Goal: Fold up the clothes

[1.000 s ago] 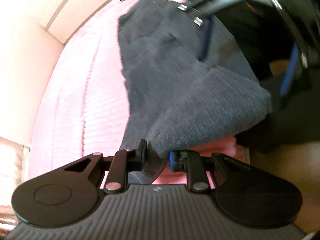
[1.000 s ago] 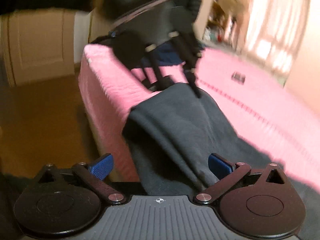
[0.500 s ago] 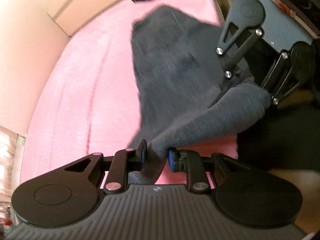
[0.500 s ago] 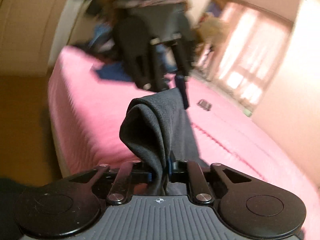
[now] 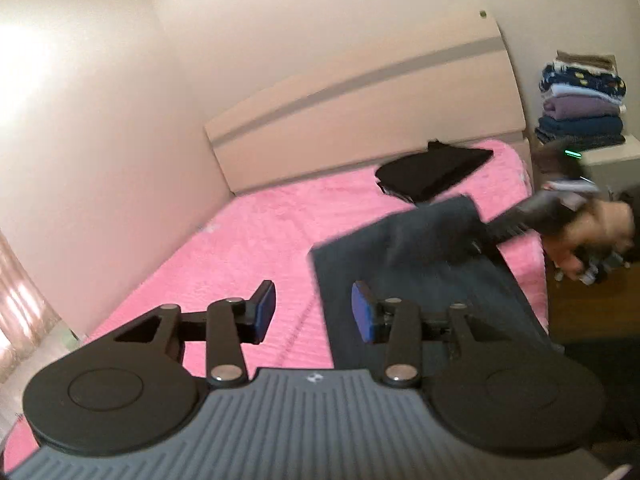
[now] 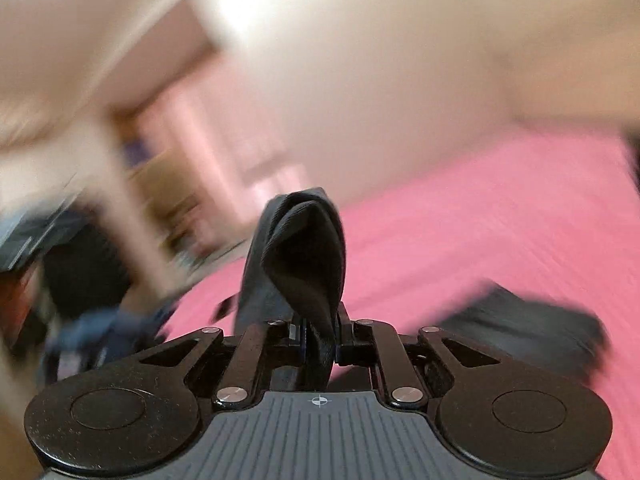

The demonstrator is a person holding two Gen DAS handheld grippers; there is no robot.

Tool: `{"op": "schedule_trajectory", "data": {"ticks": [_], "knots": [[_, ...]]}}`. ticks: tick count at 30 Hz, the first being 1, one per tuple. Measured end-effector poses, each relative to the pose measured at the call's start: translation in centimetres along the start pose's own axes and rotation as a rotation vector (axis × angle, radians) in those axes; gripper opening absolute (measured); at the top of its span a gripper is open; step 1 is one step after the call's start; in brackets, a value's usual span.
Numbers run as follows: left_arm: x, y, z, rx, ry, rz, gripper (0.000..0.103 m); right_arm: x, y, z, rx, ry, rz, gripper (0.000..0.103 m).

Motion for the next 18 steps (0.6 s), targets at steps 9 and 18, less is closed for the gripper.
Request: {"op": "schedule_trajectory", "data": {"ticks": [9,18], "knots": [[-5.6,-8.8,-6.2,0.148,-0.133,0.195,0.037,-0.9,-3.2,-12.2,-0.317,-0.162,0.113,0.011],[-9.1,-11.3,-8.9,0.142,-0.175,0.234,0.037,-0.5,-2.3,-15.4,-0.332,-0.235,0.087,0.011]]}}
Point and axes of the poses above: each gripper's, at about its wrist camera, not at the fingertips, and x roughly against the way its jaws point, z to its left, y to its top, the point moved 10 cm from there along -x, roughly the way its jaws point, and after that the axes turned 13 degrees about -z, right-handed, at the moved point
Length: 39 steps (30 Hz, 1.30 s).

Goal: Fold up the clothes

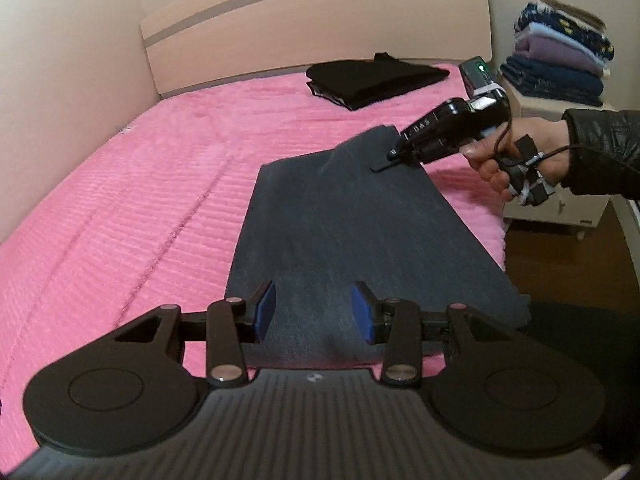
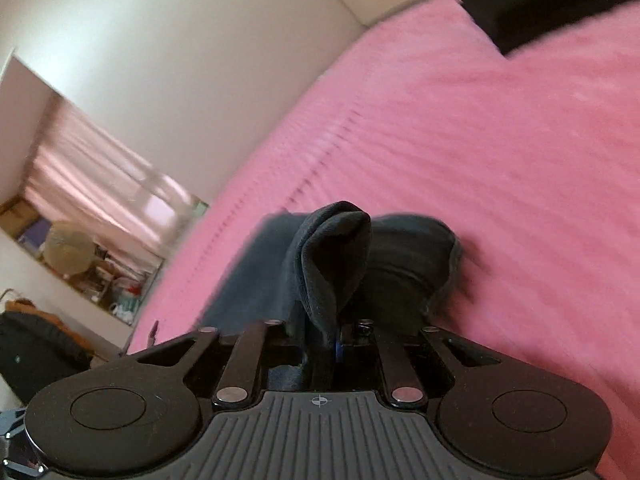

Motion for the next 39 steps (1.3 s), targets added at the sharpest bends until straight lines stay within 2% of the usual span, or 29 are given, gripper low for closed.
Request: {"op": "schedule_trajectory", "data": {"ticks": [4,5,6,7,9,11,13,15,16,19,24,26,27,28,29,31,33,34,36,37,39], "knots": [[-1.4,-0.5,0.3,-0.004,0.019,0.028,0.039,1.7,1.1,-0.5,-0.007,-0.001,-0.034,0.012],[-1.9,-0.8,0.6,-0.009,0.033,0.039,0.039,2.4,1.5,-0.4,0.02,-0.028,-0.059,0.015],[-2.4,-1.0,0.8,-0.013,0.048,0.049,0.039,3.1,1.9,-0.2,0.047,-0.056,-0.083,0.027],[-2.8,-1.3,1.1,-0.018,0.062,0.06,0.039,3.9,2.4,0.0,0.077,-0.083,-0.111,0.034],[-4.0,-1.8,2.0,0.009,0.087,0.072,0.039,6.1,3.3,1.2,0.166,-0.122,-0.184,0.034],[-5.4,-2.5,2.8,0.047,0.087,0.085,0.038,7.0,3.8,4.0,0.268,-0.058,-0.227,0.034],[-6.9,-3.4,3.4,0.076,0.075,0.103,0.031,7.7,4.0,6.7,0.364,0.008,-0.255,0.034],[-8.9,-4.8,4.1,0.095,0.082,0.126,0.031,5.8,2.9,7.6,0.405,0.057,-0.169,0.034],[-9.7,-5.5,4.4,0.117,0.087,0.133,0.032,4.6,2.2,6.8,0.41,0.048,-0.119,0.034],[-11.4,-7.1,5.2,0.191,0.084,0.13,0.038,1.3,0.1,2.2,0.406,-0.05,0.018,0.033],[-10.9,-7.2,5.8,0.221,0.084,0.114,0.039,2.9,0.3,2.9,0.377,-0.044,-0.018,0.034],[-9.7,-7.3,6.3,0.24,0.105,0.106,0.038,3.9,0.5,3.7,0.359,-0.055,-0.044,0.048],[-9.0,-7.4,6.4,0.249,0.117,0.101,0.037,4.5,0.5,4.1,0.348,-0.061,-0.058,0.07],[-8.4,-7.4,6.5,0.257,0.129,0.095,0.037,5.8,-0.1,4.4,0.327,-0.069,-0.072,0.088],[-7.5,-7.6,6.5,0.266,0.133,0.089,0.037,6.8,-0.7,4.7,0.306,-0.072,-0.078,0.089],[-5.8,-7.8,6.5,0.273,0.142,0.079,0.038,7.7,-2.8,5.0,0.264,-0.058,-0.037,0.089],[-4.3,-7.9,6.1,0.214,0.153,0.062,0.04,8.8,-5.1,5.0,0.226,-0.062,-0.001,0.089],[-3.6,-7.7,5.7,0.152,0.16,0.051,0.043,9.0,-6.0,5.1,0.214,-0.066,0.015,0.089],[-2.6,-7.3,4.0,-0.035,0.153,0.025,0.048,9.1,-7.4,5.1,0.191,-0.073,0.035,0.089],[-2.3,-7.3,2.8,-0.169,0.135,0.017,0.054,8.9,-7.8,5.0,0.181,-0.081,0.042,0.089],[-2.3,-7.8,0.7,-0.371,0.099,0.016,0.061,8.1,-8.3,4.7,0.163,-0.102,0.051,0.089]]}}
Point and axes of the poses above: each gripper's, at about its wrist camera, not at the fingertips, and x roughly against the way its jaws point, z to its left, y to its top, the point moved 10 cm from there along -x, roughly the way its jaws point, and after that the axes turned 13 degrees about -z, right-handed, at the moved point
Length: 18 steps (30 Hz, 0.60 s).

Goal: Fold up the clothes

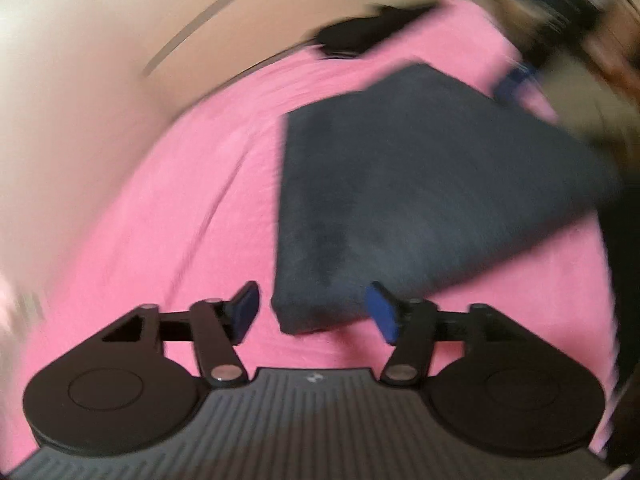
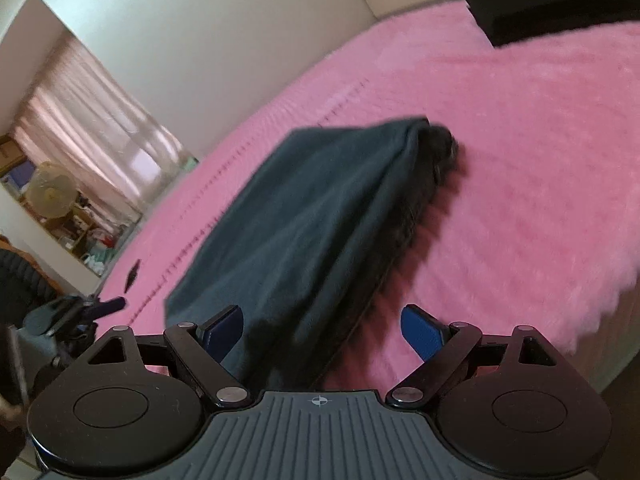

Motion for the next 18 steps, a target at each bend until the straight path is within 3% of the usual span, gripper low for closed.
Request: {"op": "schedule_trajectory", "data": {"ticks": [5,11,14,15,18], "knots": [[-1.9,-1.8,-4.6,-0.44,-0.101,0.002,0.061,-1.3,0.5,-1.0,-0.111,-0.045,-0.068,0.088],[-4.7,-2.4,-5.2,-0.732,-0.136,-0.069,0.063,-2.6,1.8,-1.7,-0.168,-0.064,-0.126,0.088],[-5.2,-2.5,-5.3,-0.796,-0.19,-0.066,0.057,-3.0,2.6,-2.4,-0.191,-0.081,-0.146,0.087],[-5.4,-2.6,-5.3,-0.809,-0.209,-0.061,0.041,-3.1,2.6,-2.6,-0.203,-0.087,-0.145,0.076],[-5.3,-2.6,-5.3,-0.74,-0.211,-0.035,0.028,-4.2,2.7,-3.5,-0.228,-0.101,-0.13,0.053]]}}
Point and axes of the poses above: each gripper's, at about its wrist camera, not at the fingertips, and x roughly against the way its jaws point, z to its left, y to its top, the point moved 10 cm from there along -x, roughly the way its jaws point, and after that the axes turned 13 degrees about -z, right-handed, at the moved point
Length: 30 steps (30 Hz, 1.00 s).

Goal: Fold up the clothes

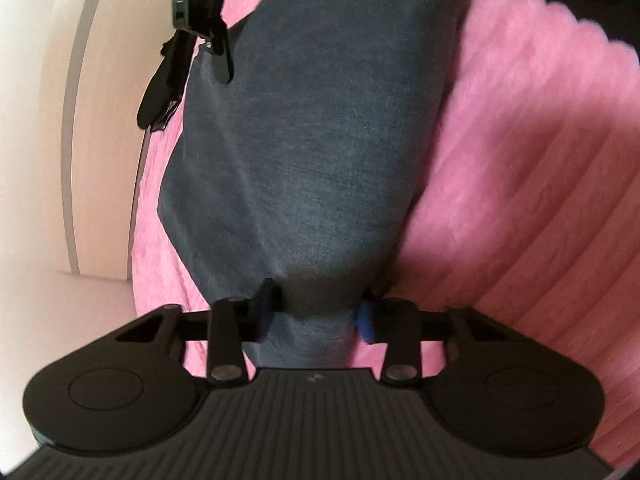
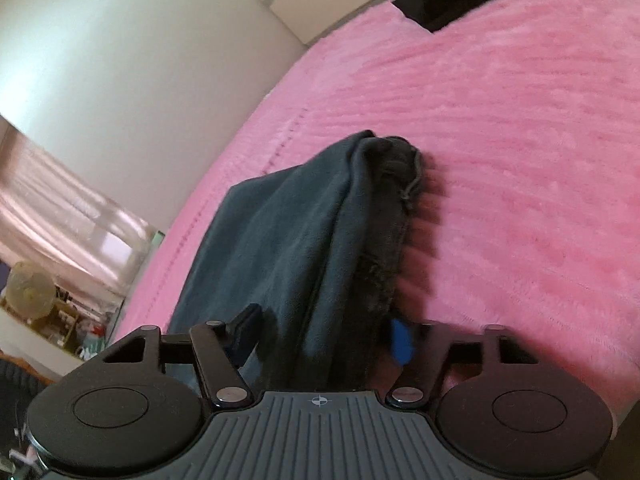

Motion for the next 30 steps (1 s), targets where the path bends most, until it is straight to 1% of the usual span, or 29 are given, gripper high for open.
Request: {"op": "schedule_trajectory", "data": {"ticks": [1,4,6,7,8,9,11,14,16,17,18,19,21,23,26,27,29,30], "knots": [[0.2,0.2,0.0,0.021,0.008,0.009,0.024,0.1,0.1,0.0,0.004,0.006,0.01,0.043],[1.5,1.0,0.7,0.107,0.036,0.036,0.018,0.6,1.0,0.5,0.008,0.037,0.035,0.028],[3.1,1.8,0.7,0.19,0.031,0.053,0.014,1.3,1.9,1.8,0.044,0.071,0.049,0.027],[4.1,2.2,0.7,0.226,0.029,0.062,0.01,1.7,2.3,2.5,0.066,0.088,0.056,0.026],[5.2,2.9,0.4,0.267,0.025,0.063,0.002,2.0,2.7,3.4,0.091,0.111,0.067,0.026],[6.4,3.6,0.0,0.307,0.022,0.062,0.0,2.3,3.1,4.3,0.114,0.135,0.081,0.024],[8.3,5.3,0.0,0.401,0.037,0.052,0.0,2.4,3.8,5.6,0.173,0.165,0.11,0.024],[10.5,6.6,0.4,0.519,0.081,0.047,0.003,1.8,4.6,6.0,0.239,0.163,0.139,0.024],[11.0,6.0,1.6,0.631,0.119,0.055,0.007,1.3,4.6,5.1,0.247,0.137,0.15,0.024],[11.1,5.0,2.5,0.715,0.13,0.059,0.008,1.2,4.3,4.3,0.238,0.123,0.155,0.024],[11.1,4.1,3.4,0.8,0.141,0.064,0.019,1.1,4.0,3.6,0.232,0.11,0.158,0.024],[10.8,2.7,4.5,0.904,0.161,0.065,0.037,1.2,3.6,2.9,0.231,0.103,0.153,0.024],[9.9,-0.4,6.1,1.078,0.179,0.062,0.046,1.4,3.3,1.6,0.203,0.096,0.136,0.024],[8.0,-3.0,7.6,1.256,0.18,0.059,0.046,1.5,3.2,0.6,0.172,0.093,0.123,0.023],[5.5,-6.1,8.6,1.525,0.142,0.017,0.047,1.0,3.8,0.5,0.178,0.105,0.119,0.022],[4.7,-6.8,8.8,1.601,0.132,0.002,0.047,0.8,4.2,0.7,0.193,0.109,0.12,0.022],[3.5,-7.3,8.9,1.718,0.097,-0.032,0.047,0.0,5.9,0.9,0.229,0.107,0.119,0.022],[3.2,-7.0,8.6,1.735,0.077,-0.049,0.047,-0.7,7.1,0.9,0.258,0.095,0.111,0.021]]}}
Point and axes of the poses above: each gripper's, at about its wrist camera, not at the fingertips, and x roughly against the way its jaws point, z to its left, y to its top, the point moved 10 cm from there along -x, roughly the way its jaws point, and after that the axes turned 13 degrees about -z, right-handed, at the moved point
